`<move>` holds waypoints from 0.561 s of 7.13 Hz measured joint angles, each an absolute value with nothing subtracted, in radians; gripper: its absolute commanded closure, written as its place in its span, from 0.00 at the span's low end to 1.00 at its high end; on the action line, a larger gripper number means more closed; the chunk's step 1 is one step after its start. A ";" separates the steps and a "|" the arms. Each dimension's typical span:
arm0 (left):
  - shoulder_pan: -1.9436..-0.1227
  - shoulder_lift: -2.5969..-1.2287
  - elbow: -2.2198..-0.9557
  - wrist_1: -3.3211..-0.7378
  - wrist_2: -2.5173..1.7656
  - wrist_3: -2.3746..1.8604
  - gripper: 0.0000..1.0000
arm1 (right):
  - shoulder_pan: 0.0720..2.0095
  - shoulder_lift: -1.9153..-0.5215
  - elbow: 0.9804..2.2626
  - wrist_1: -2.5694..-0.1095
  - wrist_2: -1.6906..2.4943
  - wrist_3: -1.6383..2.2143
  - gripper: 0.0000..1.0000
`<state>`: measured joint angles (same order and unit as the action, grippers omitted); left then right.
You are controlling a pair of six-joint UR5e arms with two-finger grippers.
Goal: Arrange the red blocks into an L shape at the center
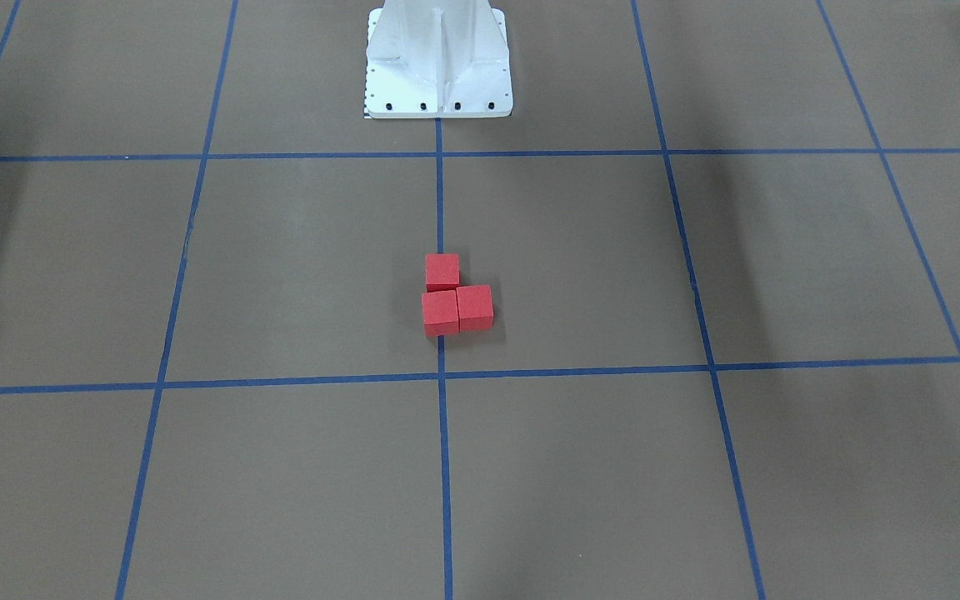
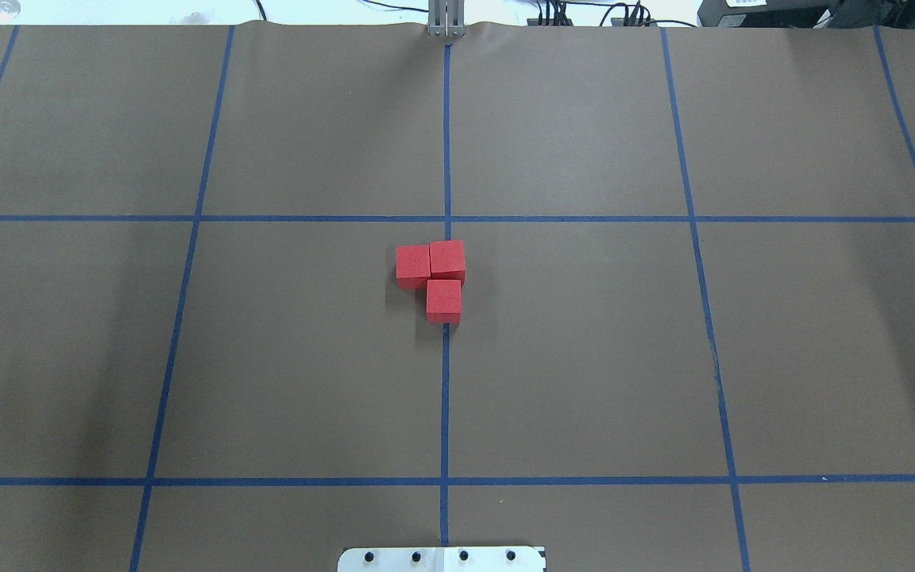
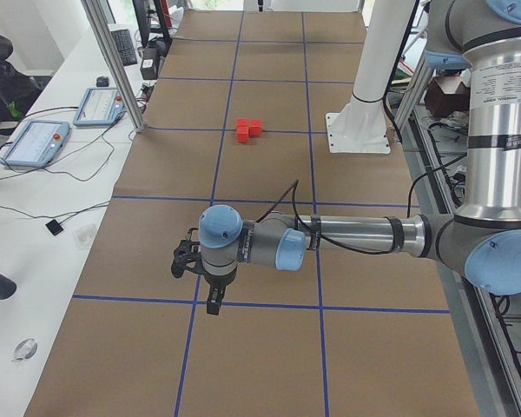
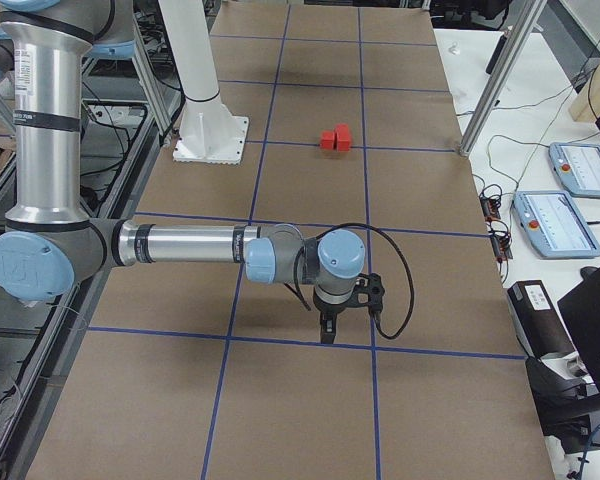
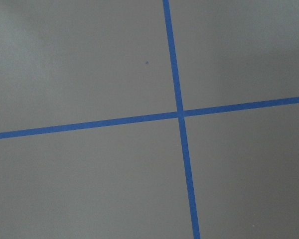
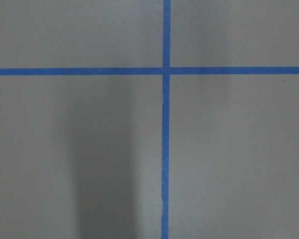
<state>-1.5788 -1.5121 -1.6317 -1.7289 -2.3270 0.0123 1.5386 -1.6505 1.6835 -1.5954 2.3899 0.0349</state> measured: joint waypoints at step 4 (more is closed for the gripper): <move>-1.578 -1.511 -1.618 -1.729 -2.327 0.012 0.00 | 1.538 -1.636 1.683 -1.594 2.394 0.035 0.01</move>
<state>-1.5785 -1.5107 -1.6176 -1.7288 -2.3271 0.0123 1.5376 -1.6358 1.6829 -1.5945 2.3945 0.0354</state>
